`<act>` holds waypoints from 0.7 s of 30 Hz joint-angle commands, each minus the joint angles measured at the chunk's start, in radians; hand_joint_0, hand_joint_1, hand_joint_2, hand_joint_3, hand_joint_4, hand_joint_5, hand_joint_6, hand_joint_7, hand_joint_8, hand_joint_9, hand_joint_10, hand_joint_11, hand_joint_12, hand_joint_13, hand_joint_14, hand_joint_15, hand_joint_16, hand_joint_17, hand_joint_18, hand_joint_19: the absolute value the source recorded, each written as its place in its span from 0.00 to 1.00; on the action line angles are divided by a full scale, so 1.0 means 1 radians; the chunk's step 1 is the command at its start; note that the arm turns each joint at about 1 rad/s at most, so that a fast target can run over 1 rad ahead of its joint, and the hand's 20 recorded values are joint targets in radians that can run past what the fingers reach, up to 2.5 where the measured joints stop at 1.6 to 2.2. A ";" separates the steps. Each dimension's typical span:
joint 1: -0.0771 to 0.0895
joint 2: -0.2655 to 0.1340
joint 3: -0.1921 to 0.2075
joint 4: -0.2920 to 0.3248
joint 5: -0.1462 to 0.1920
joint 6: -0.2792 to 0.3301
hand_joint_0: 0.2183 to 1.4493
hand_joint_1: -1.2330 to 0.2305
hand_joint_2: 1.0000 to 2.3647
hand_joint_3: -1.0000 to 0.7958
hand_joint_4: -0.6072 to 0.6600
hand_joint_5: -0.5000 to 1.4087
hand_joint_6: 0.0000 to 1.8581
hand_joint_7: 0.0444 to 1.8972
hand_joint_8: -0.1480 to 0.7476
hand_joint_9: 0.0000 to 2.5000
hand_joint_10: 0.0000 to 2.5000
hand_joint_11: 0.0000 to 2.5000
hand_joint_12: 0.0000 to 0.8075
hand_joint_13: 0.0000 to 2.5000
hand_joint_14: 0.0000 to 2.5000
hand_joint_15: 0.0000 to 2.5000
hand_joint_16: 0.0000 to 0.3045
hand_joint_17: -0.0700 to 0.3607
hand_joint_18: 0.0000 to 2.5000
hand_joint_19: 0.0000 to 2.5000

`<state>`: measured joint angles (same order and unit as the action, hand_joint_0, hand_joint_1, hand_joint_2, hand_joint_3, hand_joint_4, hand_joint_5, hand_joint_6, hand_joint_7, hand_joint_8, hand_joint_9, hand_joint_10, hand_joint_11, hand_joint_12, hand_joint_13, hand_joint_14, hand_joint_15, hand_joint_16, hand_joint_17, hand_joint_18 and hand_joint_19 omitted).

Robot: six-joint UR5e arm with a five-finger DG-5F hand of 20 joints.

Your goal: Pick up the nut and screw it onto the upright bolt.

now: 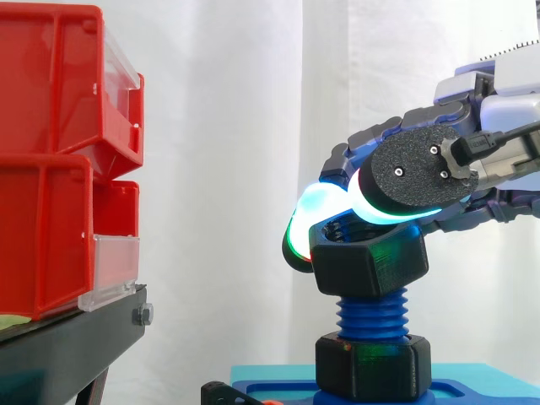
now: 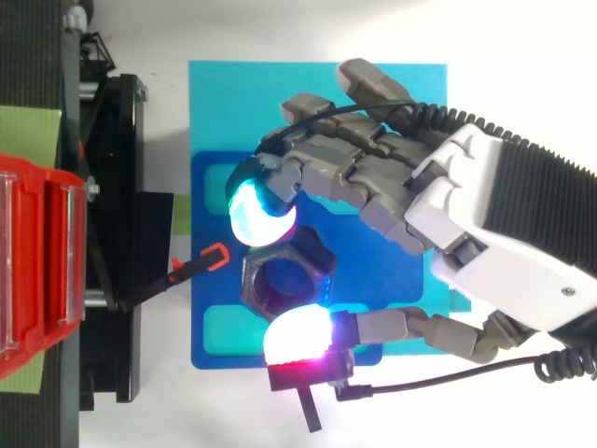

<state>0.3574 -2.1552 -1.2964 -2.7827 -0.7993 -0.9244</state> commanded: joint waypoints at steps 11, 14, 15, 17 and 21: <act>-0.009 0.000 0.000 -0.020 -0.011 0.018 0.27 0.35 0.00 0.30 0.66 0.17 0.27 0.64 0.49 0.19 0.00 0.09 0.42 0.11 0.00 0.00 0.14 0.39 0.06 0.00; -0.015 0.000 0.000 -0.021 -0.018 0.018 0.27 0.35 0.00 0.30 0.66 0.17 0.27 0.64 0.49 0.19 0.00 0.09 0.42 0.11 0.00 0.00 0.14 0.39 0.06 0.00; -0.015 0.000 0.000 -0.021 -0.021 0.018 0.27 0.35 0.00 0.30 0.66 0.17 0.27 0.64 0.50 0.19 0.00 0.09 0.42 0.11 0.00 0.00 0.14 0.39 0.06 0.00; -0.018 0.000 0.000 -0.021 -0.024 0.018 0.27 0.35 0.00 0.30 0.66 0.17 0.27 0.64 0.49 0.19 0.00 0.09 0.42 0.11 0.00 0.00 0.14 0.39 0.06 0.00; -0.023 -0.002 0.000 -0.021 -0.032 0.018 0.27 0.35 0.00 0.31 0.66 0.17 0.27 0.64 0.49 0.19 0.00 0.09 0.42 0.11 0.00 0.00 0.14 0.39 0.06 0.00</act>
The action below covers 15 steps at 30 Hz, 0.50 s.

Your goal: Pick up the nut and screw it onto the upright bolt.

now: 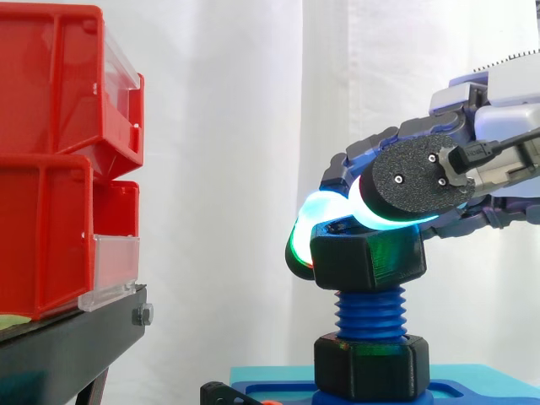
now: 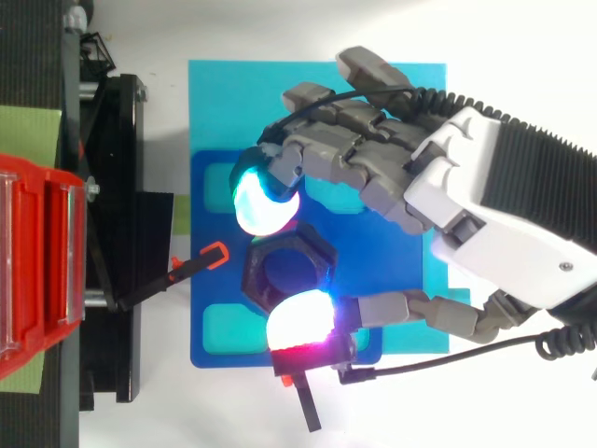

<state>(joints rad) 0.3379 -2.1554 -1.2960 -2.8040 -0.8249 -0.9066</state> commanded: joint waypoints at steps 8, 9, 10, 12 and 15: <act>-0.011 -0.001 -0.011 0.000 -0.017 0.000 0.27 0.35 0.00 0.31 0.66 0.17 0.27 0.64 0.50 0.19 0.00 0.09 0.42 0.11 0.00 0.00 0.14 0.39 0.06 0.00; -0.013 0.000 -0.013 0.000 -0.020 0.002 0.27 0.35 0.00 0.30 0.66 0.17 0.27 0.64 0.50 0.19 0.00 0.09 0.42 0.11 0.00 0.00 0.14 0.38 0.05 0.00; -0.013 -0.001 -0.014 0.000 -0.022 0.003 0.27 0.35 0.00 0.30 0.66 0.17 0.27 0.64 0.50 0.19 0.00 0.09 0.42 0.11 0.00 0.00 0.14 0.38 0.06 0.00; -0.014 0.000 -0.020 0.000 -0.026 0.003 0.27 0.35 0.00 0.30 0.66 0.17 0.27 0.64 0.50 0.19 0.00 0.09 0.42 0.11 0.00 0.00 0.14 0.38 0.05 0.00; -0.016 0.000 -0.022 0.001 -0.030 0.003 0.27 0.35 0.00 0.30 0.66 0.17 0.27 0.64 0.50 0.19 0.00 0.09 0.42 0.11 0.00 0.00 0.14 0.38 0.05 0.00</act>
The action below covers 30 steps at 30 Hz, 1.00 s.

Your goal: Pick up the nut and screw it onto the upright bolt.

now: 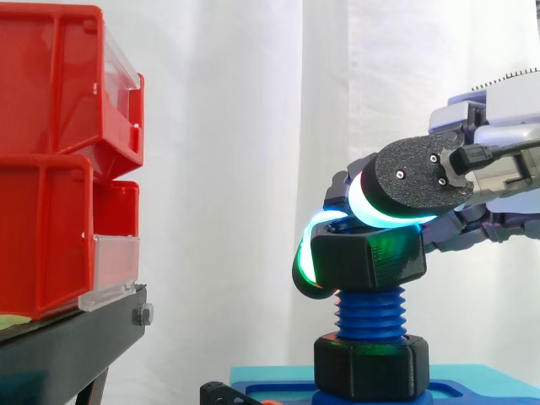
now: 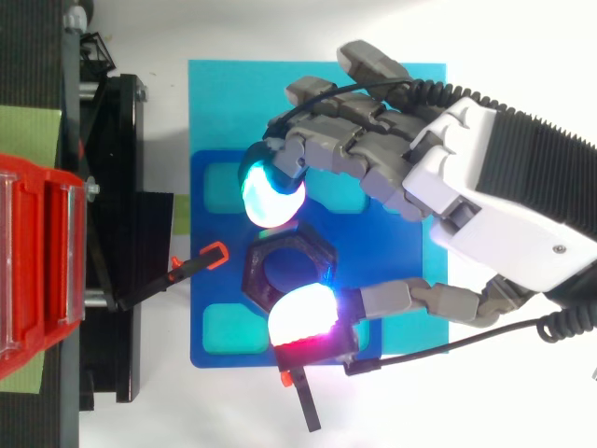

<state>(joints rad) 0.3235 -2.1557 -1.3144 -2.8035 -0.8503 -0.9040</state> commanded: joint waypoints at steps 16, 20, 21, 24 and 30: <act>-0.018 0.000 -0.005 -0.001 -0.035 0.007 0.27 0.36 0.00 0.30 0.66 0.17 0.27 0.64 0.50 0.19 0.00 0.09 0.42 0.11 0.00 0.00 0.14 0.38 0.05 0.00; -0.024 0.000 -0.003 -0.001 -0.049 0.007 0.27 0.36 0.00 0.31 0.67 0.17 0.27 0.63 0.49 0.19 0.00 0.09 0.42 0.11 0.00 0.00 0.14 0.38 0.05 0.00; -0.026 0.000 -0.003 -0.001 -0.050 0.007 0.27 0.36 0.00 0.31 0.66 0.17 0.27 0.64 0.49 0.19 0.00 0.09 0.42 0.11 0.00 0.00 0.14 0.38 0.05 0.00; -0.029 0.000 -0.003 -0.001 -0.055 0.007 0.27 0.36 0.00 0.31 0.66 0.17 0.27 0.63 0.49 0.19 0.00 0.09 0.42 0.11 0.00 0.00 0.14 0.38 0.05 0.00; -0.034 0.004 -0.003 -0.001 -0.065 0.007 0.27 0.36 0.00 0.31 0.66 0.17 0.27 0.63 0.49 0.19 0.00 0.09 0.42 0.11 0.00 0.00 0.14 0.38 0.05 0.00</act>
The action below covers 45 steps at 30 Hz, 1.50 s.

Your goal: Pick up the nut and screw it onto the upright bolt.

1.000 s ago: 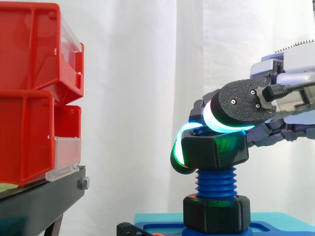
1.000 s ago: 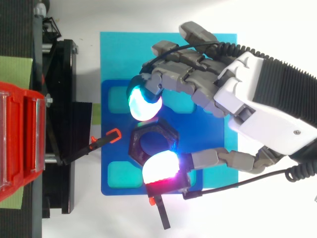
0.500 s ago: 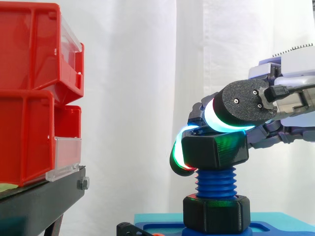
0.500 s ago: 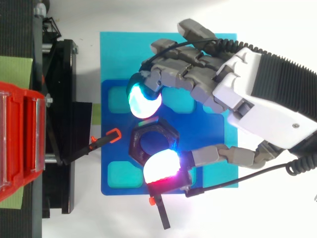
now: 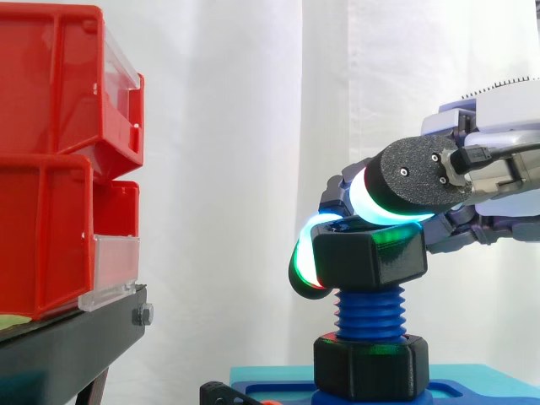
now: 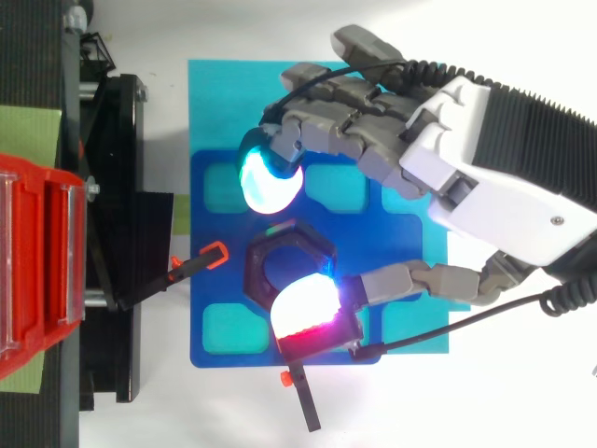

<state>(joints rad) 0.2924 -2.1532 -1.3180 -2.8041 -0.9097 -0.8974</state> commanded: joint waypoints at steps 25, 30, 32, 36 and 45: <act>-0.007 0.027 0.003 0.011 -0.011 -0.011 0.16 0.54 0.00 0.28 0.68 0.15 0.27 0.40 0.51 0.16 0.00 0.00 0.48 0.07 0.00 0.00 0.18 0.45 0.01 0.00; 0.004 0.027 0.003 0.034 -0.011 -0.029 0.15 0.66 0.00 0.28 0.67 0.15 0.27 0.33 0.50 0.13 0.00 0.00 0.49 0.05 0.00 0.00 0.19 0.47 0.00 0.00; 0.007 0.027 0.003 0.035 -0.011 -0.031 0.16 0.74 0.00 0.28 0.65 0.15 0.27 0.32 0.48 0.12 0.00 0.00 0.48 0.03 0.00 0.00 0.19 0.46 0.00 0.00; 0.014 0.027 0.003 0.034 -0.009 -0.031 0.18 0.80 0.00 0.28 0.65 0.16 0.27 0.31 0.46 0.12 0.00 0.00 0.46 0.02 0.00 0.00 0.18 0.45 0.00 0.00; 0.037 0.026 0.003 0.034 -0.009 -0.038 0.21 0.83 0.00 0.28 0.61 0.18 0.27 0.30 0.43 0.13 0.00 0.00 0.44 0.03 0.00 0.00 0.17 0.44 0.00 0.00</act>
<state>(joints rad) 0.3211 -2.1263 -1.3146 -2.7699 -0.9189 -0.9326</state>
